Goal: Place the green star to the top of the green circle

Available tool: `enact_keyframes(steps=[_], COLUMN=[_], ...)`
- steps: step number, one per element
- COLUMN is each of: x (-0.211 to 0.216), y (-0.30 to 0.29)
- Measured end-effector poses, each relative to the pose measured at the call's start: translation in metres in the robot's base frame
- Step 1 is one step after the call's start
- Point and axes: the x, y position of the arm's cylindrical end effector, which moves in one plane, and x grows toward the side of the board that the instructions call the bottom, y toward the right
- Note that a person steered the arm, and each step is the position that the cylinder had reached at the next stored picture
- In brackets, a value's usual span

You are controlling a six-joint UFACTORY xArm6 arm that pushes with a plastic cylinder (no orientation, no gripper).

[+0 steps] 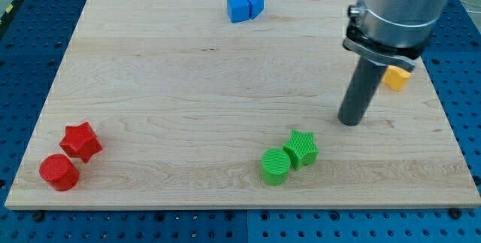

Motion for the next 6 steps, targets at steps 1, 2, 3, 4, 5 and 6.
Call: enact_keyframes(steps=[1, 2, 3, 4, 5, 6], x=[0.061, 0.09, 0.076, 0.068, 0.037, 0.037], y=[0.001, -0.001, -0.033, -0.05, -0.053, -0.054])
